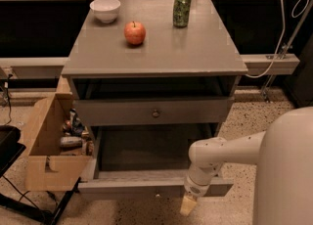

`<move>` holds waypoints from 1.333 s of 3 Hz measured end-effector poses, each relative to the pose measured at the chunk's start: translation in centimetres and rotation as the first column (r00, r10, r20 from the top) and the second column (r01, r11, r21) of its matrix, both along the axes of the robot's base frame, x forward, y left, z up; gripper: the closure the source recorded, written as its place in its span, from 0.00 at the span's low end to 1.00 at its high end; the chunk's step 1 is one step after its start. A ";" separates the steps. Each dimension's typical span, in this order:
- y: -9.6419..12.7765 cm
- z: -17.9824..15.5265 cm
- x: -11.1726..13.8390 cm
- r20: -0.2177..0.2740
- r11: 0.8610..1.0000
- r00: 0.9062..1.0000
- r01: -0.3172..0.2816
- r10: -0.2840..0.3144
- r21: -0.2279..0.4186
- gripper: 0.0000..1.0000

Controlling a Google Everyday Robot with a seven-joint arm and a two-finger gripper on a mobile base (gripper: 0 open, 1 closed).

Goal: Open middle drawer

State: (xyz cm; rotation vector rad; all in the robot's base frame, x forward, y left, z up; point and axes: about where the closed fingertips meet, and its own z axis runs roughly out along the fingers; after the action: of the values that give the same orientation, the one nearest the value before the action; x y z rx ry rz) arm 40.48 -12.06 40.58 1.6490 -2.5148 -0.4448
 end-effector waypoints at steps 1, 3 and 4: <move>0.0 0.0 0.4 -0.002 1.000 1.000 0.001 -0.001 0.001 0.63; 0.0 0.1 0.5 -0.002 1.000 1.000 0.001 -0.001 0.001 1.00; 0.0 0.1 0.5 -0.002 1.000 1.000 0.001 -0.001 0.001 1.00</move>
Offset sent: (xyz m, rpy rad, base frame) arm -0.1103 0.0274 0.0523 -0.1098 0.1688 -0.1196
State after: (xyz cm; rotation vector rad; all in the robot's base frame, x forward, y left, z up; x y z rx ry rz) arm 40.98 -12.04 40.65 1.6474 -2.5142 -0.4471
